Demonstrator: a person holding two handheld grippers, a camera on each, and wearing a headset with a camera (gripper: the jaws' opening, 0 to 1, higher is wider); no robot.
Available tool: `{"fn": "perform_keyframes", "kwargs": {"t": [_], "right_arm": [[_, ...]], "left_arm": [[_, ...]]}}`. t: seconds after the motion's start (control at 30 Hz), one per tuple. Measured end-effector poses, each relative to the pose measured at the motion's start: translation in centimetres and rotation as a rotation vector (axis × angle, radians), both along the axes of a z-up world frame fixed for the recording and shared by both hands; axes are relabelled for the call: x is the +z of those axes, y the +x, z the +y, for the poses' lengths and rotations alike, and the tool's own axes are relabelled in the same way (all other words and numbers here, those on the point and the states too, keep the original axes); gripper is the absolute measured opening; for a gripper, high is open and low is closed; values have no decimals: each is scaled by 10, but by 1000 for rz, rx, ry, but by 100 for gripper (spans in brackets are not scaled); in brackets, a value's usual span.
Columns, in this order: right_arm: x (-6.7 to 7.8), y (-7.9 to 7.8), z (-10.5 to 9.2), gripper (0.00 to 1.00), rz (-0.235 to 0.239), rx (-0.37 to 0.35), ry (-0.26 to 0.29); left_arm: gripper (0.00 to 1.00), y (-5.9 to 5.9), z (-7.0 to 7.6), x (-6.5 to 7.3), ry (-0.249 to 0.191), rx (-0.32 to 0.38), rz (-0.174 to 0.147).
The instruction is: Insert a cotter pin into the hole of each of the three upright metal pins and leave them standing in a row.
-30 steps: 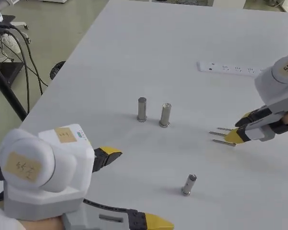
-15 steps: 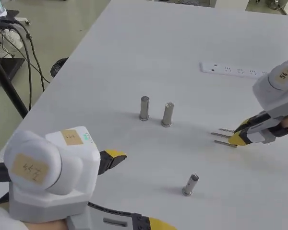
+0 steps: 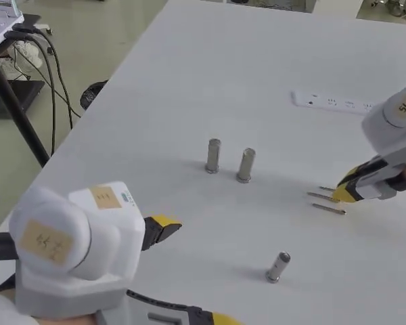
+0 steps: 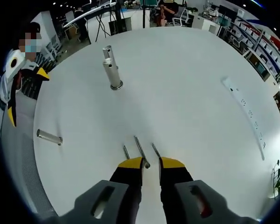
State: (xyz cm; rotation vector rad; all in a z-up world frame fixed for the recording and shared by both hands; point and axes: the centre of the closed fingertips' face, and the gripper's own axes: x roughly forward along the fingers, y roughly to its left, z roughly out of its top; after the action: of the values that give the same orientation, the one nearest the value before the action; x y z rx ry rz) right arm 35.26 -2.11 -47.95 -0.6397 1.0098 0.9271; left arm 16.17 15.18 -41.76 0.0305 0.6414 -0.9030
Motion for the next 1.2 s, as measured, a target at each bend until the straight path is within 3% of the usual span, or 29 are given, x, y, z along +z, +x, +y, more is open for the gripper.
{"fn": "perform_keyframes", "kwargs": {"t": [0.43,0.8,1.1,1.2], "right_arm": [[-11,11,-6,7,22,16,-51],[-15,14,-9,2,31,44,-76],[-14,14,-7,2,35,47,-98],[-14,13,-6,1,32,108,-127]], "left_arm": [[87,4,6,0,15,17,-11],[85,5,10,-4,18,40,1],[84,4,4,-4,10,37,10],[83,1,1,-6,7,32,23]]}}
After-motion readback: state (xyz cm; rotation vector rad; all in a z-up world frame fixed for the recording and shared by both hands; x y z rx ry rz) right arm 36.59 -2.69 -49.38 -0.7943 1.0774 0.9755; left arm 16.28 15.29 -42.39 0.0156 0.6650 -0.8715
